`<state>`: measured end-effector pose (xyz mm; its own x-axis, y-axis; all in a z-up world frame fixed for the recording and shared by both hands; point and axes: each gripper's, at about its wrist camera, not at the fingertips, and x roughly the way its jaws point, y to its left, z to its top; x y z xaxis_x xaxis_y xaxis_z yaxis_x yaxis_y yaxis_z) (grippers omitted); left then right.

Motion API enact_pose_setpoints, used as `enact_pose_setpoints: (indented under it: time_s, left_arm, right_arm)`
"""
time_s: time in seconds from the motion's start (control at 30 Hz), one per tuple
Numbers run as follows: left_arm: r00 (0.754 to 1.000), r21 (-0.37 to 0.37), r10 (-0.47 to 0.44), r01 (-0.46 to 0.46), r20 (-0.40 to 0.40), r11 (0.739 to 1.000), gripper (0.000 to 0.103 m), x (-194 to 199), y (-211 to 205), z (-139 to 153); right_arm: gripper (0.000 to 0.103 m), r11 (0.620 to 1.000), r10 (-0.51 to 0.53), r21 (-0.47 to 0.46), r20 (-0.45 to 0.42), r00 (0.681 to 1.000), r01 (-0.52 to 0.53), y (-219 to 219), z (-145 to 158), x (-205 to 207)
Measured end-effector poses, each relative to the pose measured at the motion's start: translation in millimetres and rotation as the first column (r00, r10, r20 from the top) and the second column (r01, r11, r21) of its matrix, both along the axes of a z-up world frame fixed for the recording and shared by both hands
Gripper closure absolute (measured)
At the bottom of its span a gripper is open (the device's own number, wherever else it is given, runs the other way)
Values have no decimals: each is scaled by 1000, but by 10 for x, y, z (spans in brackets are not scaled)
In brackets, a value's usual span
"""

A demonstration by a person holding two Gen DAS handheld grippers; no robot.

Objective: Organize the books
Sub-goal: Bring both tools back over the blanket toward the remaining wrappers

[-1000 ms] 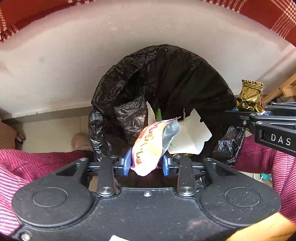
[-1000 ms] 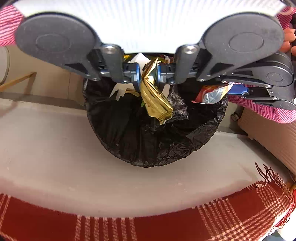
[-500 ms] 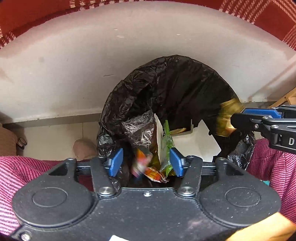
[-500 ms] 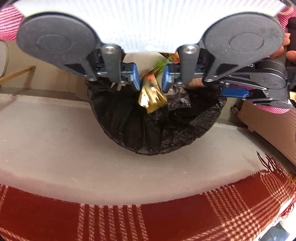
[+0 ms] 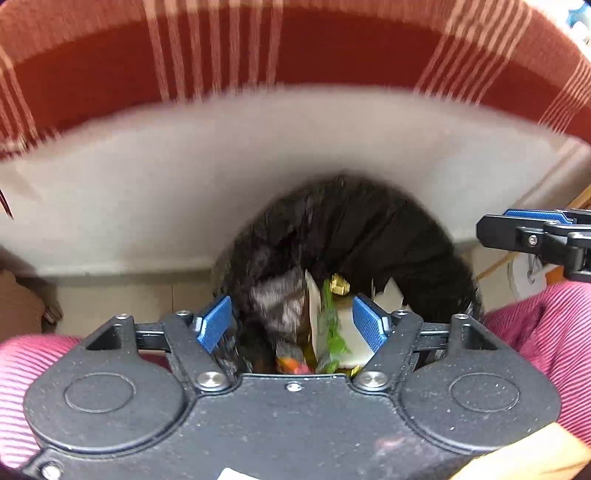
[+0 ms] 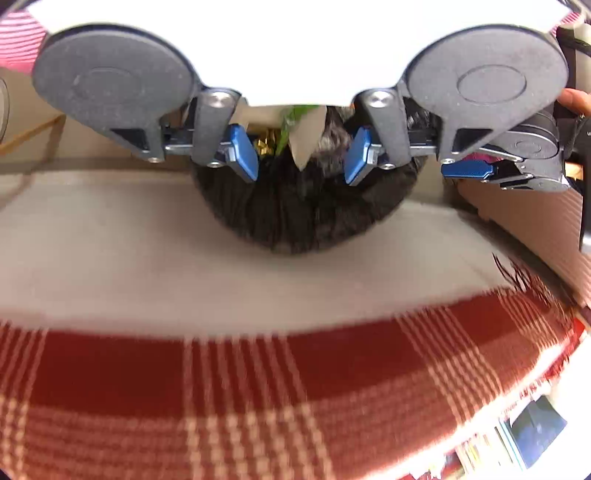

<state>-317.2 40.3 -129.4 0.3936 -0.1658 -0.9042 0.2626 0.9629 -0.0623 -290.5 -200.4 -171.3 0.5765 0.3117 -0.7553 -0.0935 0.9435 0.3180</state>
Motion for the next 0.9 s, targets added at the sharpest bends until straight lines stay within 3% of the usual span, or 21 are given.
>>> enact_pose_setpoints:
  time_s: [0.17,0.37,0.5,0.7,0.77,0.9]
  left_arm:
    - [990,-39,18,-13,140,999,24,51,98,545]
    - [949,-32,18,-8,315,999,21,131,170,1138]
    - [931,-58,32,-12,364,998,19,252,249,1407]
    - [897,-33,47,-37,439,999,17,453,347,1703]
    - [890,-26,56,-49,453,998,14,528,383,1764]
    - [879,-23,81,-79,471,997,14,708,458,1827]
  right_arm:
    - [31,999,-38,-7,163,986,40,-169,577,-90]
    - [22,995,-69,-50,316,946,90,-343,1109,-145]
    - [19,989,-99,-60,382,919,132,-502,1361,-172]
    - [17,977,-181,-21,449,875,212,-780,1654,-140]
    - [17,962,-229,-17,485,844,271,-937,1786,-107]
    - [15,945,-274,-13,509,816,326,-1070,1849,-67]
